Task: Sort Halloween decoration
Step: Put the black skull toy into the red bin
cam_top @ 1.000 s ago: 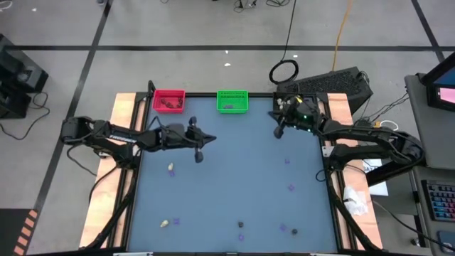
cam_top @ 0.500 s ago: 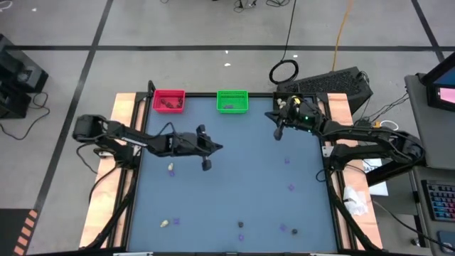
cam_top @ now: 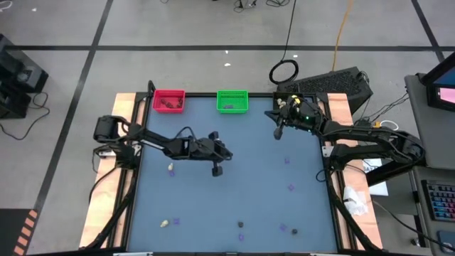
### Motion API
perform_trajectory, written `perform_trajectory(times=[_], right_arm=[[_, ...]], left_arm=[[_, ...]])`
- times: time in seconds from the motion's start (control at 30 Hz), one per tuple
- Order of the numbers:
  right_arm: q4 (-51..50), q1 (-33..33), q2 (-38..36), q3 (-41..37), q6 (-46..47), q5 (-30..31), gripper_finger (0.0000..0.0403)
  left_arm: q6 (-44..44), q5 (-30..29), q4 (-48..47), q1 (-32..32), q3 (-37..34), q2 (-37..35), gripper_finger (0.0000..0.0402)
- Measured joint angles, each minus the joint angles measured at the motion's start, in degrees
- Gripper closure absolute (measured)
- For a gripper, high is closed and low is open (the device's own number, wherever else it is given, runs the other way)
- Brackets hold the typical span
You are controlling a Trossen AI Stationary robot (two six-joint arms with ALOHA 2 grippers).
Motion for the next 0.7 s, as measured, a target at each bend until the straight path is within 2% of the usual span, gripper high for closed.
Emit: perform_trajectory(times=[0.7], right_arm=[[-1.5, 0.0, 0.0, 0.0, 4.3, 0.2, 0.0403]], left_arm=[[-1.5, 1.2, -1.3, -2.2, 0.4, 1.1, 0.0398]])
